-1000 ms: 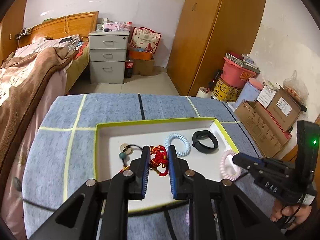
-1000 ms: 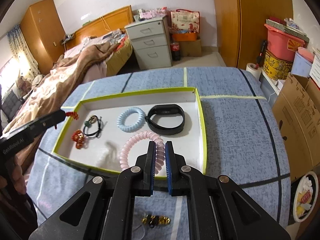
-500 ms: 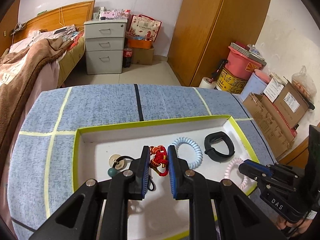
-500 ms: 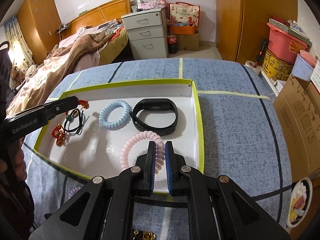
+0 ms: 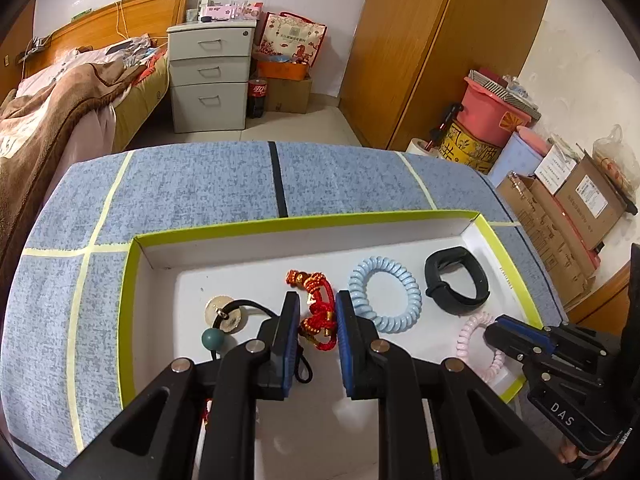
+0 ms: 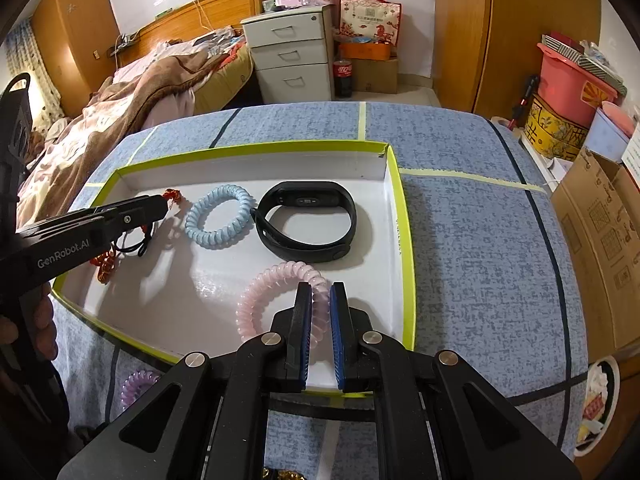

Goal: Organize jewelry
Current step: 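Open the left gripper to release the red charm while the right releases the pink coil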

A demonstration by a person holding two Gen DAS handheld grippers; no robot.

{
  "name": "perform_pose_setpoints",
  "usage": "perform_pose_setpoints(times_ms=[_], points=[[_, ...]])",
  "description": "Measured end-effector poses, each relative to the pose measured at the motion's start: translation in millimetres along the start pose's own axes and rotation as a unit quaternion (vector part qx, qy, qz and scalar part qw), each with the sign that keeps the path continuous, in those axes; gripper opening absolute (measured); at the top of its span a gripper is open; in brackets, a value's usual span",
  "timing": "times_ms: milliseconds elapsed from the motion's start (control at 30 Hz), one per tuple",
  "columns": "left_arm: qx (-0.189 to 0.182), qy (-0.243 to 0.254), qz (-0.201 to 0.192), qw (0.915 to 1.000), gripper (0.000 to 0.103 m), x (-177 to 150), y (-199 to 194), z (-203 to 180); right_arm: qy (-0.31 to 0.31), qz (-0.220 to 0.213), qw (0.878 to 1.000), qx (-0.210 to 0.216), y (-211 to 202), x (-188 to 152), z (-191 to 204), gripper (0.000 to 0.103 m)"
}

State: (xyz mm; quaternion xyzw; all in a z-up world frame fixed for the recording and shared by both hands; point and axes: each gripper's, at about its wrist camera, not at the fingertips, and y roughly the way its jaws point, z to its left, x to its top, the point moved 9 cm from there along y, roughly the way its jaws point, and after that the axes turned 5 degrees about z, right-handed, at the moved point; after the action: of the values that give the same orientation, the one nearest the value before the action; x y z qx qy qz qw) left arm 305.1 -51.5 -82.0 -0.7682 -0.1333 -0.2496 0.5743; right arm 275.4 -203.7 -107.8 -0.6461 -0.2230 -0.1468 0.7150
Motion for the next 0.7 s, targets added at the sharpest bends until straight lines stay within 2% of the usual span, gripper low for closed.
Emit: perform_pose_setpoints(times_ms=[200, 300, 400, 567, 700], points=[[-0.004, -0.004, 0.011, 0.9999, 0.020, -3.1, 5.9, 0.4, 0.000, 0.001, 1.000, -0.002, 0.7, 0.8, -0.2, 0.010], [-0.010, -0.003, 0.012, 0.9999, 0.028, -4.3, 6.5, -1.5, 0.000, 0.002, 1.000, -0.003, 0.9, 0.4, 0.1, 0.010], [-0.011, -0.004, 0.010, 0.9999, 0.030, -4.3, 4.4, -1.6, 0.003, 0.001, 1.000, -0.004, 0.6, -0.4, -0.8, 0.011], [-0.013, -0.009, 0.006, 0.9999, 0.038, -4.9, 1.5, 0.1, 0.002, 0.001, 1.000, -0.002, 0.6, -1.5, -0.2, 0.028], [-0.016, -0.007, 0.003, 0.9998, 0.042, -6.0, -3.1, -1.7, 0.000, -0.003, 1.000, 0.000, -2.3, -1.9, 1.8, 0.033]])
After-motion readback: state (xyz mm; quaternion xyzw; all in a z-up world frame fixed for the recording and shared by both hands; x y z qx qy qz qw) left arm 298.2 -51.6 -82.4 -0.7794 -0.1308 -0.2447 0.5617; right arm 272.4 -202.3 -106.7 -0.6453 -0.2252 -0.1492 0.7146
